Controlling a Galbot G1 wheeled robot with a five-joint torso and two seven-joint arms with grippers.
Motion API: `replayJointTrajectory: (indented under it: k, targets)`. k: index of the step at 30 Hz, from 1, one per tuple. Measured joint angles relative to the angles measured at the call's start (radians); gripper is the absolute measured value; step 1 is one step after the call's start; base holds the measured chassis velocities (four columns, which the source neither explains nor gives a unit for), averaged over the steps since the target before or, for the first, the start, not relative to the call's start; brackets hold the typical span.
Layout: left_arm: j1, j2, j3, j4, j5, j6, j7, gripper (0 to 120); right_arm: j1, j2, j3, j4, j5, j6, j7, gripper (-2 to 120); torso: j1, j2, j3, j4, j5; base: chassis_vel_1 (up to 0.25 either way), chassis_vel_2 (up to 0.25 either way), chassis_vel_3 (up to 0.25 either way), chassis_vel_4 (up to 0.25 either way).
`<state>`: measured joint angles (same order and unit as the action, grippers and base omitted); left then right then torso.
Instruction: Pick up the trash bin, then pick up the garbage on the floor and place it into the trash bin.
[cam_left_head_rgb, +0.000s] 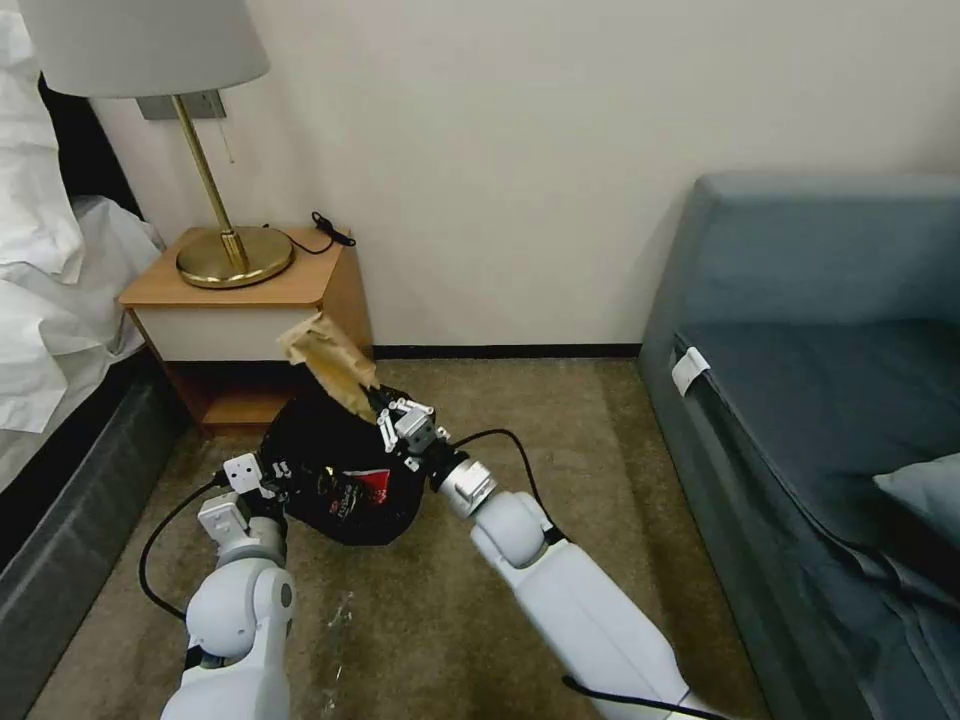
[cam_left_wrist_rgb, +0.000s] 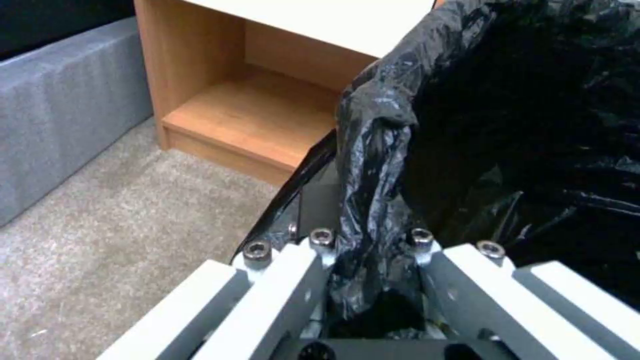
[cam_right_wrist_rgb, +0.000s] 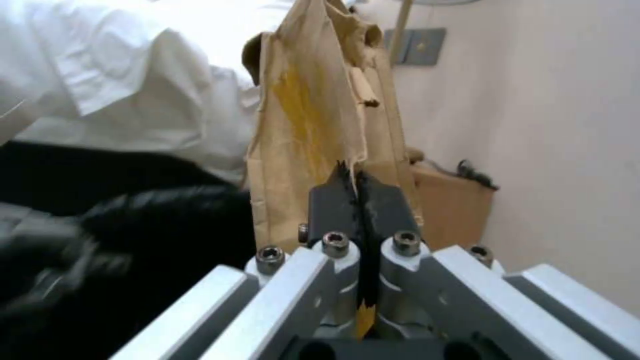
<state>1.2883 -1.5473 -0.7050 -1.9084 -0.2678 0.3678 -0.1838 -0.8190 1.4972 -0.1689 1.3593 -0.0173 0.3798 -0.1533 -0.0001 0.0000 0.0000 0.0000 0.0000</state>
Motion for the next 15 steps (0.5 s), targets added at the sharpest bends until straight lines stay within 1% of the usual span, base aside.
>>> replayJointTrajectory:
  k: [5, 9, 13, 14, 15]
  targets:
    - [-0.005, 0.0, -0.002, 0.0, -0.001, 0.0, 0.0, 3, -0.026, -0.001, -0.007, -0.034, -0.025, 0.023, -0.005, 0, 0.0, 0.0, 0.0, -0.0001, 0.0, 0.0, 0.0, 0.0, 0.0]
    - [-0.006, -0.001, -0.001, 0.0, -0.001, 0.0, 0.0, 3, -0.033, 0.0, -0.007, -0.042, -0.025, 0.023, -0.004, 0, 0.0, 0.0, 0.0, -0.0001, 0.0, 0.0, 0.0, 0.0, 0.0]
    - [-0.006, -0.001, -0.001, 0.0, -0.001, 0.0, -0.001, 3, -0.038, 0.002, 0.001, -0.065, -0.05, 0.022, 0.023, 0, 0.0, 0.0, 0.0, 0.0, 0.0, 0.0, 0.0, 0.0, 0.0]
    - [-0.006, 0.0, -0.001, 0.0, -0.001, 0.0, -0.001, 3, -0.039, 0.003, 0.003, -0.072, -0.052, 0.019, 0.04, 2, 0.0, 0.0, 0.0, 0.0, 0.0, 0.0, 0.0, 0.0, 0.0]
    - [-0.006, 0.0, -0.002, 0.001, -0.001, 0.0, -0.001, 3, -0.04, 0.003, 0.005, -0.074, -0.054, 0.012, 0.052, 7, 0.0, 0.0, 0.0, -0.0001, 0.0, 0.0, 0.0, 0.0, 0.0]
